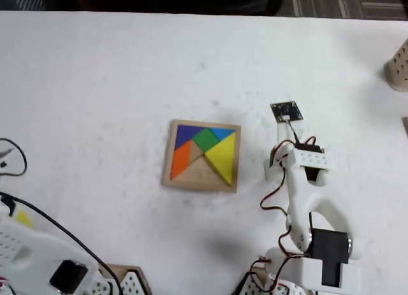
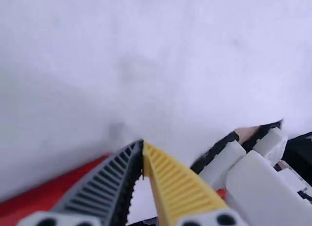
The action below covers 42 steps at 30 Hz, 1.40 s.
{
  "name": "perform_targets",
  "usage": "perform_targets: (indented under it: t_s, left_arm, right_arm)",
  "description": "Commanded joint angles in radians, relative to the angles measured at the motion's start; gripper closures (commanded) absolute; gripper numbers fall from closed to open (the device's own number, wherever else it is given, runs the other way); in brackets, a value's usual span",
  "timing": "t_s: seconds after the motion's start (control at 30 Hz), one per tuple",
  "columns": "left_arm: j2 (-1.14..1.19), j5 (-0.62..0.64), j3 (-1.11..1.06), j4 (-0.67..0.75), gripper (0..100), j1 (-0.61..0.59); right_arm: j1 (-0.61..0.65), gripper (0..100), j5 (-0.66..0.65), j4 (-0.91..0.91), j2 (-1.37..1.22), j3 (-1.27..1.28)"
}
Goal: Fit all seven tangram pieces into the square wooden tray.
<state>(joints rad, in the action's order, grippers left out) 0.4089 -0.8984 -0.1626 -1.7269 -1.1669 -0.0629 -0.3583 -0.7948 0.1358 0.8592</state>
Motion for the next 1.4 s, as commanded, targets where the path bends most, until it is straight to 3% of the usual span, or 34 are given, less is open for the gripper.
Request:
perform_targets:
  t_s: [0.0, 0.27, 0.57, 0.83, 1.0, 1.2, 1.37]
  left_arm:
    - [-0.012, 0.032, 0.097, -0.049, 98, 0.018]
    - [-0.010, 0.190, 0.235, -0.032, 98, -0.048]
    - [-0.012, 0.379, 0.290, 0.055, 98, -0.027]
    - [-0.021, 0.605, 0.362, 0.055, 98, -0.085]
    - [-0.013, 0.606, 0.365, 0.087, 97, 0.047]
    - [-0.013, 0.614, 0.362, 0.301, 98, 0.223]
    - [-0.031, 0.614, 0.381, 0.241, 98, 0.263]
  right_arm:
    - [0.022, 86.1, -0.009, -0.007, 0.019, -0.005]
    - [0.022, 86.1, -0.009, -0.007, 0.019, -0.005]
    - [0.024, 86.1, -0.009, -0.007, 0.019, -0.005]
    - [0.024, 86.1, -0.009, -0.007, 0.019, -0.005]
    - [0.033, 86.1, -0.009, -0.007, 0.019, -0.005]
    - [0.030, 86.1, -0.009, -0.007, 0.019, -0.003]
    - [0.033, 86.1, -0.009, -0.007, 0.019, -0.003]
